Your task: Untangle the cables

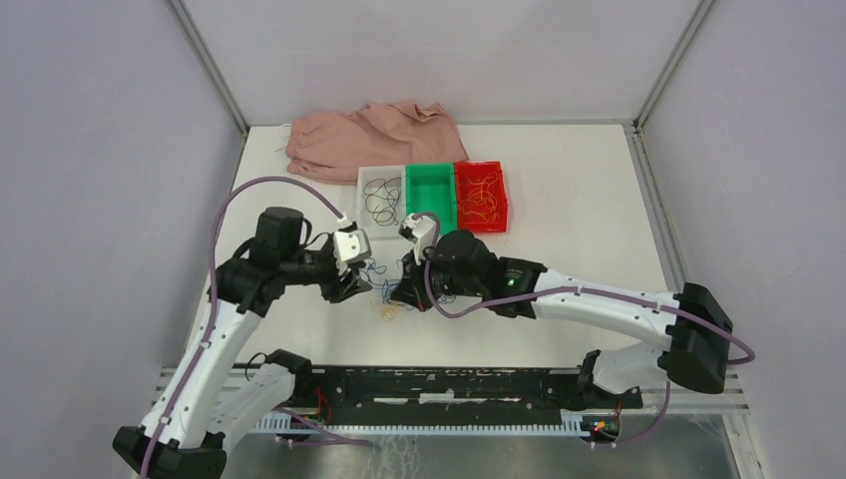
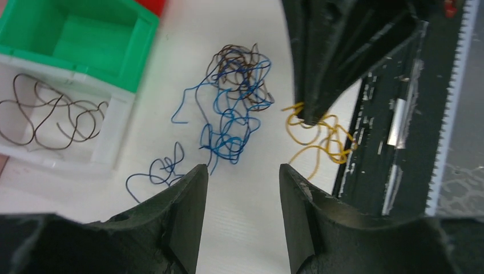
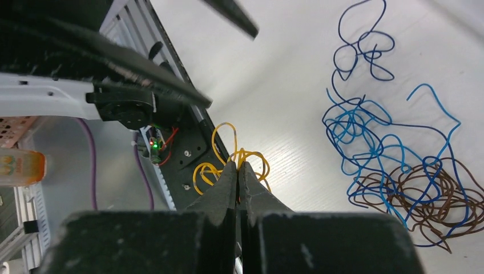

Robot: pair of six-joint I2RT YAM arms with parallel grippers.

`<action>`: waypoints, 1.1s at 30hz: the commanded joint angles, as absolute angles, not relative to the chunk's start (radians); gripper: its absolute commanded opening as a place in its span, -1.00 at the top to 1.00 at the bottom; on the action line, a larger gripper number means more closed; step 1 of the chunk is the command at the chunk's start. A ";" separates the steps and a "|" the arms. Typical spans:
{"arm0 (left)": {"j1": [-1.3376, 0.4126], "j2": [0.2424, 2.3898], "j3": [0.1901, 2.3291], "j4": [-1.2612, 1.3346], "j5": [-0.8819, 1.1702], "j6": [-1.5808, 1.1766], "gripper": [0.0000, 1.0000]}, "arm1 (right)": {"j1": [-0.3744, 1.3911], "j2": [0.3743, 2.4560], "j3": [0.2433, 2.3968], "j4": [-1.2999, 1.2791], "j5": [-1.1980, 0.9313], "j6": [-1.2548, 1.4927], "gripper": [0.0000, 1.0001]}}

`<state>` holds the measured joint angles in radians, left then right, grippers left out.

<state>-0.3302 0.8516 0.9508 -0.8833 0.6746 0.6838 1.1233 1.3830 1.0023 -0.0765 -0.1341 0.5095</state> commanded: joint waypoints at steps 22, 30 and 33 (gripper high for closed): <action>-0.326 0.732 0.834 -0.784 0.903 0.571 0.46 | 1.115 1.313 1.125 0.027 -0.197 0.569 0.99; -0.327 0.672 0.816 -0.733 0.817 0.641 0.86 | 1.083 1.211 1.040 -0.037 -0.119 0.546 0.99; -0.327 0.665 0.824 -0.725 0.799 0.654 0.93 | 1.057 1.174 1.002 -0.070 -0.110 0.542 0.99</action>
<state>-0.3302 0.6819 0.8116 -0.7856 0.8425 0.6258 1.0874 1.2400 1.0412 -0.0475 -0.1486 0.5526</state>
